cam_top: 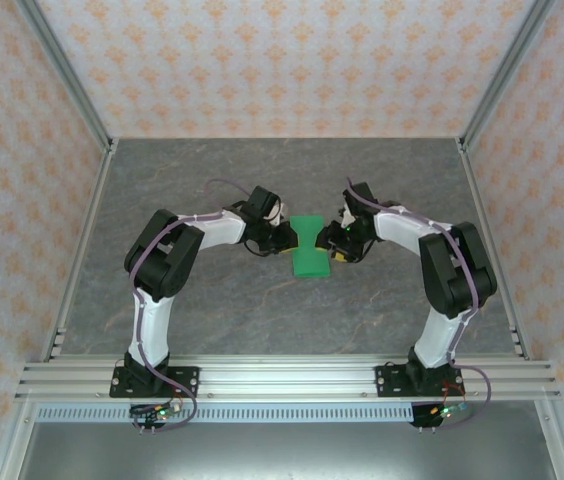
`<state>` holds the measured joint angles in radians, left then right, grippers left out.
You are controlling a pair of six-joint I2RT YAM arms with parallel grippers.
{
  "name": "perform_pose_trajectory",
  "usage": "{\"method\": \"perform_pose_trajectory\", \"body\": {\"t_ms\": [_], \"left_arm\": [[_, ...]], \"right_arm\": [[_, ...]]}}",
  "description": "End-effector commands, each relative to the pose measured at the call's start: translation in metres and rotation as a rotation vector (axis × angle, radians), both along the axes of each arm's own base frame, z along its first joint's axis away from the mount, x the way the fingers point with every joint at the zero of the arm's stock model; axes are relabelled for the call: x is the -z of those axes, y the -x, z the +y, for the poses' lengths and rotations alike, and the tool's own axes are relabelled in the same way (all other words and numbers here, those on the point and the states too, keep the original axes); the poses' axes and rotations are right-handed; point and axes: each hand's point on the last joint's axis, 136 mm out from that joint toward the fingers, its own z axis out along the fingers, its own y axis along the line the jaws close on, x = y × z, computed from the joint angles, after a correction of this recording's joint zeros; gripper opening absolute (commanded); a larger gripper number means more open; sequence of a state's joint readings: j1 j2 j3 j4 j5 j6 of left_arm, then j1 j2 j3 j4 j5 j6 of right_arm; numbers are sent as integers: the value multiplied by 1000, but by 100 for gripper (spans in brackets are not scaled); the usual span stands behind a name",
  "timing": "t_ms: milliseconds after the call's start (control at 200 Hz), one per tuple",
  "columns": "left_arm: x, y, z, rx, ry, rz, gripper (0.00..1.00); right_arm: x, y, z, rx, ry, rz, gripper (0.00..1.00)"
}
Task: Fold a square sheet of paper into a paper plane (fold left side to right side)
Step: Fold the triangle a second time at the center of the table.
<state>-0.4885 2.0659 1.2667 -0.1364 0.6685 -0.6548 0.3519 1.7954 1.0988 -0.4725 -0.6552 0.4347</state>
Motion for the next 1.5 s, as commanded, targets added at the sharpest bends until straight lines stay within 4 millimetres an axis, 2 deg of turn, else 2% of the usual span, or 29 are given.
{"method": "perform_pose_trajectory", "body": {"t_ms": [0, 235, 590, 711, 936, 961, 986, 1046, 1156, 1251, 1376, 1491], "left_arm": [[7, 10, 9, -3, -51, 18, 16], [6, 9, 9, -2, -49, 16, 16], [4, 9, 8, 2, -40, 8, 16], [-9, 7, 4, 12, -10, -33, 17], [-51, -1, 2, 36, 30, -159, 33], [-50, -1, 4, 37, 20, -165, 35], [-67, -2, 5, 37, 28, -208, 37], [-80, -1, 9, 45, 23, -261, 41], [-98, 10, 15, 87, 17, -370, 49], [-111, 33, 16, 162, -11, -470, 55], [-106, 70, 9, 312, -189, -541, 59], [-97, 92, -8, 402, -298, -571, 59]], "right_arm": [[2, 16, -3, 19, 22, 57, 52], [9, 19, 5, 12, 1, 70, 52], [4, 2, 13, 24, -30, 29, 48], [3, -9, 17, 30, -60, 12, 48], [-2, -29, 22, 25, -99, -28, 48], [-2, -31, 21, 27, -100, -32, 48], [-3, -32, 21, 27, -102, -35, 48], [-3, -35, 20, 31, -117, -41, 48], [-6, -43, 22, 34, -150, -55, 48], [-11, -50, 24, 32, -168, -65, 47], [-22, -57, 28, 33, -193, -81, 40], [-32, -58, 31, 40, -221, -82, 34]]}}
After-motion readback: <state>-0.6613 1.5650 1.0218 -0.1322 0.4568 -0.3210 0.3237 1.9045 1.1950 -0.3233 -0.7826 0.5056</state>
